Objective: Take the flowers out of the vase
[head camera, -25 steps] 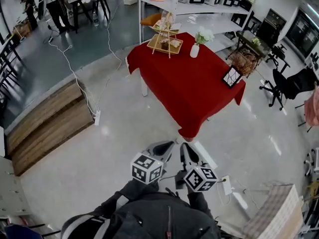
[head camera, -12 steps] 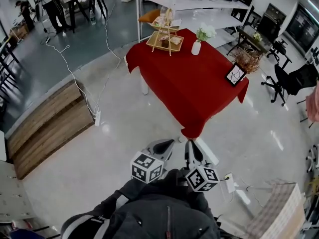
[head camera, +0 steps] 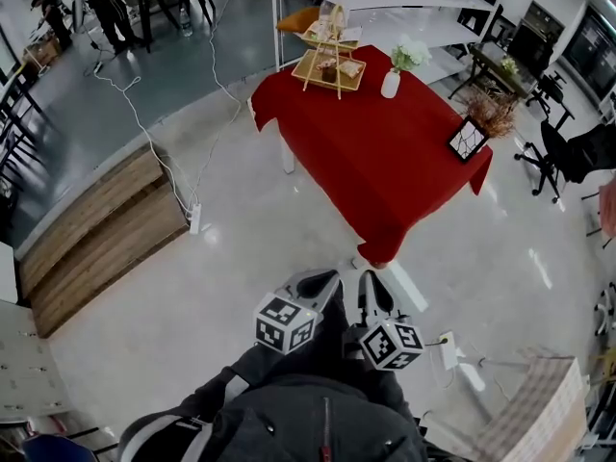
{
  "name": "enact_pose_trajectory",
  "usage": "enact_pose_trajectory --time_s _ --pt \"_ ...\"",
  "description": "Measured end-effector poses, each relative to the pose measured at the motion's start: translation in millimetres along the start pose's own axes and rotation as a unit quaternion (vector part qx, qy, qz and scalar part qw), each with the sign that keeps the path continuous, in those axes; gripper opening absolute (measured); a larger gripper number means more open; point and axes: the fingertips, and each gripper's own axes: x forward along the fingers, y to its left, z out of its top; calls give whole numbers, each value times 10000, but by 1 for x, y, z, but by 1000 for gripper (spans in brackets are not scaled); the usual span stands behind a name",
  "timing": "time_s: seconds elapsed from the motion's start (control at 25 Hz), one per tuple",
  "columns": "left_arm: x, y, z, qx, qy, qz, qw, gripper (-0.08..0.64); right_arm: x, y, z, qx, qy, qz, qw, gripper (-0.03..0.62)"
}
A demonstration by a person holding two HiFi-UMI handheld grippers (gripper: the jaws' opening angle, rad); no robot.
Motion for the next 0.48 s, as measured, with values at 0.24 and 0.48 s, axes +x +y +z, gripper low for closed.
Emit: enact_pose_trajectory --time_s 0.24,0.48 --pt "17 20 16 -12 -91 46 9999 9 27 -2 7 -89 99 99 9999 12" --pt "38 39 43 36 -203 47 9998 9 60 -11 26 -204 76 112 9997 12"
